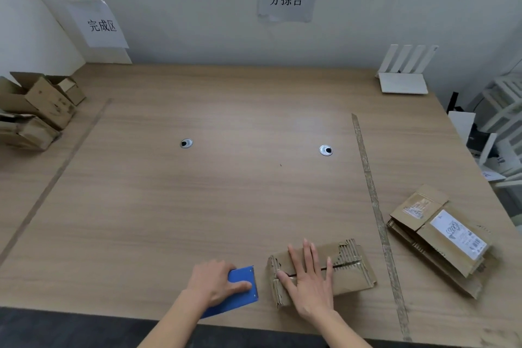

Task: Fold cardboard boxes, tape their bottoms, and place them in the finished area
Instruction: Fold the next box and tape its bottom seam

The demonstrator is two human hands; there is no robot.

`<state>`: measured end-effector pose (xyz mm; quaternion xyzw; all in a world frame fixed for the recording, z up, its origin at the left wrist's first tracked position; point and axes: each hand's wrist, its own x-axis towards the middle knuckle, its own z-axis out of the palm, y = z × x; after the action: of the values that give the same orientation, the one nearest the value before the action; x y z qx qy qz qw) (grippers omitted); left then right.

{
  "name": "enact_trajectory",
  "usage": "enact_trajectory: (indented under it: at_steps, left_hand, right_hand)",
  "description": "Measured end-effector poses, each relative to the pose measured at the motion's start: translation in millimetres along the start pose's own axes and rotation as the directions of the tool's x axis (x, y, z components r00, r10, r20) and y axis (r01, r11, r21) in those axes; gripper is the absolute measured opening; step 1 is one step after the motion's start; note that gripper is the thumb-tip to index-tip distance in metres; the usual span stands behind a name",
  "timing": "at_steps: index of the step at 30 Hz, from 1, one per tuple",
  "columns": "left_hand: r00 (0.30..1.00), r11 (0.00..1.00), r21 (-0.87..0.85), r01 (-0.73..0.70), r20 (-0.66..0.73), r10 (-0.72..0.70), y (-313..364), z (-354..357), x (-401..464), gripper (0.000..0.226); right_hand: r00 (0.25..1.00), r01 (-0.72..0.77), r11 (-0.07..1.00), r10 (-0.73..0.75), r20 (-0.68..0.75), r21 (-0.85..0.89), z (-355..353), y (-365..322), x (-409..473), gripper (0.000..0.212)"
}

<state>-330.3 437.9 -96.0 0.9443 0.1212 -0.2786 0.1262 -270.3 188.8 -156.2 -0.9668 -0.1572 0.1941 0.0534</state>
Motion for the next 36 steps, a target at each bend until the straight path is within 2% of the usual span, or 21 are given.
enact_trajectory:
  at_steps: [6, 12, 14, 17, 21, 23, 25, 26, 28, 29, 30, 31, 33, 36]
  left_hand:
    - [0.998, 0.998, -0.018, 0.057, -0.016, -0.057, 22, 35, 15, 0.067]
    - [0.995, 0.985, 0.148, 0.088, -0.058, -0.081, 43, 51, 36, 0.057]
    - [0.993, 0.991, 0.089, 0.098, -0.074, -0.092, 38, 58, 38, 0.060]
    - [0.985, 0.995, 0.021, 0.100, -0.141, -0.096, 26, 61, 32, 0.062]
    - [0.974, 0.997, -0.049, 0.067, -0.212, -0.076, 8, 53, 28, 0.061]
    - [0.973, 0.996, -0.074, 0.055, -0.219, -0.070, 0, 49, 27, 0.062]
    - [0.970, 0.994, -0.107, 0.037, -0.235, -0.061, -7, 49, 26, 0.062]
    - [0.969, 0.994, -0.110, 0.024, -0.242, -0.050, -10, 50, 26, 0.062]
    - [0.970, 0.998, -0.055, 0.012, -0.241, -0.025, -14, 54, 30, 0.064]
    - [0.972, 1.000, -0.007, 0.015, -0.233, -0.016, -15, 56, 33, 0.065]
    - [0.976, 0.999, 0.036, 0.020, -0.218, -0.011, -16, 58, 35, 0.066]
    - [0.979, 0.998, 0.059, 0.022, -0.206, -0.009, -16, 60, 37, 0.067]
    - [0.982, 0.998, 0.065, 0.022, -0.188, -0.009, -16, 63, 41, 0.067]
    - [0.984, 0.999, 0.050, 0.014, -0.179, -0.005, -12, 61, 46, 0.068]
  right_hand:
    - [0.999, 0.013, 0.999, -0.012, -0.031, 0.036, 0, -1, -2, 0.072]
    - [0.998, 0.006, 1.000, -0.005, -0.059, 0.018, 10, 2, -3, 0.074]
    - [0.998, 0.016, 0.999, -0.014, -0.067, 0.035, 7, 1, -1, 0.079]
    - [0.997, -0.037, 0.999, 0.039, -0.059, 0.030, 5, -12, -2, 0.099]
    - [0.991, -0.131, 0.990, 0.133, -0.024, 0.055, -1, -38, 2, 0.093]
    - [0.996, -0.087, 0.996, 0.086, 0.024, 0.025, -4, -37, 5, 0.091]
    - [0.996, 0.082, 0.997, -0.082, 0.032, -0.013, -8, -21, 7, 0.089]
    - [0.976, 0.215, 0.976, -0.214, 0.041, -0.023, -13, -7, 9, 0.088]
    - [0.877, 0.478, 0.877, -0.474, 0.084, -0.041, -27, 23, 13, 0.089]
    - [0.831, 0.555, 0.829, -0.547, 0.102, -0.076, -35, 37, 14, 0.092]
    - [0.816, 0.579, 0.806, -0.570, 0.097, -0.127, -40, 49, 14, 0.094]
    - [0.833, 0.551, 0.818, -0.549, 0.063, -0.166, -44, 60, 13, 0.095]
    - [0.904, 0.420, 0.896, -0.427, -0.021, -0.145, -46, 75, 6, 0.094]
    - [0.946, 0.325, 0.941, -0.324, 0.030, -0.096, -47, 84, -2, 0.086]
